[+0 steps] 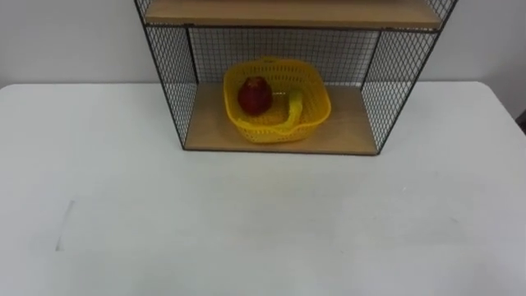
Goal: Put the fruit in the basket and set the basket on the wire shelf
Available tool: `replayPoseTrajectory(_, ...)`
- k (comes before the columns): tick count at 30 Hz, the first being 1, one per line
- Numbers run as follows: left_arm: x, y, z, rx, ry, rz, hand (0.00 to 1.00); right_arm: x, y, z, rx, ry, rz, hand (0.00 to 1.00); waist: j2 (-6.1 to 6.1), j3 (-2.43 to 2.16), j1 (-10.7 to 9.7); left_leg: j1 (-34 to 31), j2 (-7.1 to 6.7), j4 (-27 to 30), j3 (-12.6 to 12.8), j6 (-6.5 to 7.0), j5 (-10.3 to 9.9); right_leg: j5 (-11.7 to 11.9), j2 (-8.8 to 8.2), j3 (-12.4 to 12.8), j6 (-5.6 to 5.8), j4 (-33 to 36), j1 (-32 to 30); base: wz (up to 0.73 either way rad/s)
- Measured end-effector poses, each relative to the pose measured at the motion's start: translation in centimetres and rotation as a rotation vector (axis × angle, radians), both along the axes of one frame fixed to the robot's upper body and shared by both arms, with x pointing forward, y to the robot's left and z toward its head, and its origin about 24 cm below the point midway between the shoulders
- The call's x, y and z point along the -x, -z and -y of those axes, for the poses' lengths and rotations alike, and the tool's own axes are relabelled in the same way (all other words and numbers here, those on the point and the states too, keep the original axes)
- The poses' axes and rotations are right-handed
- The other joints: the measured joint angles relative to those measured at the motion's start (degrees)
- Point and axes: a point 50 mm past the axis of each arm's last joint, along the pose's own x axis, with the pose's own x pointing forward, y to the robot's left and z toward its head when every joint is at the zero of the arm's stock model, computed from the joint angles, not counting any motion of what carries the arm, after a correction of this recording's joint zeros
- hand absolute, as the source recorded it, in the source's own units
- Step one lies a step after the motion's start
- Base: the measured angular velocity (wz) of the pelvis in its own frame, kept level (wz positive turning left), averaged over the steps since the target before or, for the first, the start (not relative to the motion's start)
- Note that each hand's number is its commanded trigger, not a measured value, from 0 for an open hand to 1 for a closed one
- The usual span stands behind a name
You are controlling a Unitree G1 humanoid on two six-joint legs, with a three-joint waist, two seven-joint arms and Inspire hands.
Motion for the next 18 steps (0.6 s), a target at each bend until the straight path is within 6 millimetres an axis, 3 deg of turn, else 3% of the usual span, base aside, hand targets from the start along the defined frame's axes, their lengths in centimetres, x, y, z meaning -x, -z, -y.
replayPoseTrajectory(1, 0.5, 1.3, 0.4, 0.069, -0.049, 0.050, 0.00, 1.5, 2.7, -1.1, -0.131, 0.077, 0.066, 0.00, 0.01, -0.09, 0.2, -0.3, 0.05, 0.3, 0.0, -0.02, -0.1, 0.0, 0.03, -0.1, -0.04, 0.0, -0.1, 0.04)
replayPoseTrajectory(2, 0.8, 1.8, 0.7, 0.098, -0.072, 0.068, 0.00, 2.2, 3.9, -1.7, -0.189, 0.118, 0.091, 0.00, 0.03, -0.10, 0.2, -0.3, 0.05, 0.3, -0.1, 0.00, -0.2, -0.1, 0.02, -0.1, -0.01, 0.0, -0.1, 0.00)
replayPoseTrajectory(4, 2.5, 4.1, 2.0, 0.208, -0.141, 0.077, 0.00, 4.7, 8.1, -4.9, -0.376, 0.232, 0.100, 0.00, 0.10, -0.17, 0.5, -0.3, 0.03, 0.4, 0.0, 0.00, -0.3, -0.3, 0.00, 0.1, 0.09, 0.2, -0.1, 0.00)
replayPoseTrajectory(7, 4.9, 6.6, 4.3, 0.327, -0.213, 0.075, 0.00, 6.9, 11.8, -9.4, -0.555, 0.287, 0.050, 0.00, 0.05, -0.24, 0.4, -0.2, 0.11, 0.3, 0.2, -0.11, -0.4, -0.3, 0.03, 0.4, 0.08, 0.3, -0.3, -0.07)
replayPoseTrajectory(11, 7.2, 9.4, 8.1, 0.468, -0.212, 0.061, 0.00, 8.1, 14.3, -13.0, -0.714, 0.254, -0.023, 0.00, 0.20, -0.32, 0.1, -0.1, 0.14, 0.2, 0.7, -0.13, -0.5, -0.3, 0.02, 1.2, 0.19, 0.4, -0.3, -0.07)
replayPoseTrajectory(14, 8.8, 11.2, 11.6, 0.617, -0.107, 0.023, 0.00, 8.9, 15.6, -15.3, -0.839, 0.133, -0.102, 0.00, 0.34, -0.33, 0.2, 1.5, 0.12, 0.2, 0.9, -0.48, -0.7, 0.0, -0.03, 1.2, 0.35, -0.3, 1.8, -0.01)
replayPoseTrajectory(16, 9.0, 12.3, 13.6, 0.780, 0.115, -0.056, 0.00, 8.4, 16.5, -16.5, -0.951, -0.057, -0.169, 0.00, 0.46, -0.37, -0.3, 2.2, 0.09, 0.5, 0.4, -1.01, -1.0, 0.2, -0.05, 0.6, 0.36, -0.9, 2.8, 0.11)
replayPoseTrajectory(18, 8.6, 12.8, 14.1, 0.889, 0.358, -0.146, 0.00, 7.3, 17.2, -16.9, -1.029, -0.274, -0.249, 0.00, 0.52, -0.35, -0.5, 2.5, 0.13, 0.8, 0.0, -1.06, -1.0, 0.2, -0.01, 0.1, 0.25, -1.1, 3.4, 0.12)
